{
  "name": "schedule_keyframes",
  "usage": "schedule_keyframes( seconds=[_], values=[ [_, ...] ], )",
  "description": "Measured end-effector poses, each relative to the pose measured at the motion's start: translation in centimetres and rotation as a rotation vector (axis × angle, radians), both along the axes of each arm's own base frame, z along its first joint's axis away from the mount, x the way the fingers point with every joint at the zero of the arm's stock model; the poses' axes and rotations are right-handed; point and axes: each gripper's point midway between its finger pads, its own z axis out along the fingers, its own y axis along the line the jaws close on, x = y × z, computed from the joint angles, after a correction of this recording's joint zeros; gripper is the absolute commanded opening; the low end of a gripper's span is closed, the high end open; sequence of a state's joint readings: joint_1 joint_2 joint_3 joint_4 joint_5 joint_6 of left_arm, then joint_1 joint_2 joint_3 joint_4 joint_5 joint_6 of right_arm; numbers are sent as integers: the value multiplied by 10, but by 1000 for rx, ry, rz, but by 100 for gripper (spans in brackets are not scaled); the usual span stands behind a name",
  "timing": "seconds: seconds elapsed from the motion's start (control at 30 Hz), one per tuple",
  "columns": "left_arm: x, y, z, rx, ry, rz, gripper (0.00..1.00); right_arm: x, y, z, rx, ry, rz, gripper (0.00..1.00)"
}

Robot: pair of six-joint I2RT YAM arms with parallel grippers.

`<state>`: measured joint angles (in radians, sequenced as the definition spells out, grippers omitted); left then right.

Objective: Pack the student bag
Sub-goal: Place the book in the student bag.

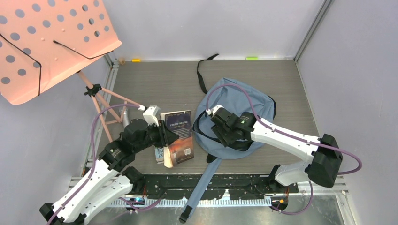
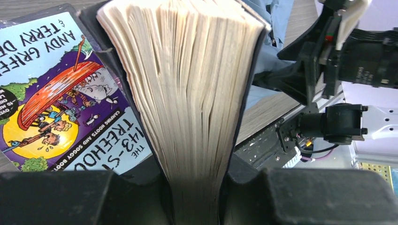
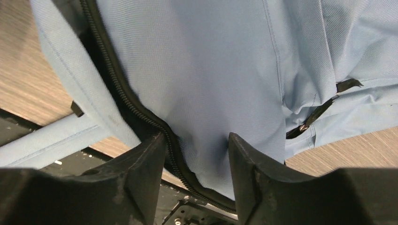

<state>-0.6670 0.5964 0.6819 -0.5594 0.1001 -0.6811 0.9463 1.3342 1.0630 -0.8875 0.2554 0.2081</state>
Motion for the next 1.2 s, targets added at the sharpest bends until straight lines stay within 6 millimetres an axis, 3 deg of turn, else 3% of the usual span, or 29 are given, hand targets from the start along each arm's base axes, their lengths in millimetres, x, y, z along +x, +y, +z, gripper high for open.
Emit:
schedule_keyframes(
  seconds=[0.03,0.07,0.13,0.23,0.33,0.53,0.63,0.73,0.87,1.2],
  values=[
    [-1,0,1,-5,0,-1,0,2,0,-2,-11,-6,-5,34],
    [-1,0,2,-11,1,-1,0,4,-1,-3,-20,-11,-7,16],
    [-3,-1,4,-25,3,-1,0,9,-3,-7,-46,-26,-24,3],
    [-5,-3,9,-53,1,-7,0,15,-7,-9,-74,-50,-59,1],
    [-6,-8,15,-88,1,-19,0,25,-12,3,-84,-109,-123,1],
    [5,-25,19,-177,45,-2,0,54,-20,68,69,-285,-341,1],
    [17,-42,10,-246,101,15,0,60,-21,105,204,-366,-419,0],
    [30,-63,-5,-309,190,22,0,63,-20,126,306,-412,-475,1],
    [39,-81,-18,-366,275,33,0,67,-13,136,390,-432,-520,1],
    [51,-112,-20,-500,266,111,0,78,4,153,521,-458,-555,1]
  ],
)
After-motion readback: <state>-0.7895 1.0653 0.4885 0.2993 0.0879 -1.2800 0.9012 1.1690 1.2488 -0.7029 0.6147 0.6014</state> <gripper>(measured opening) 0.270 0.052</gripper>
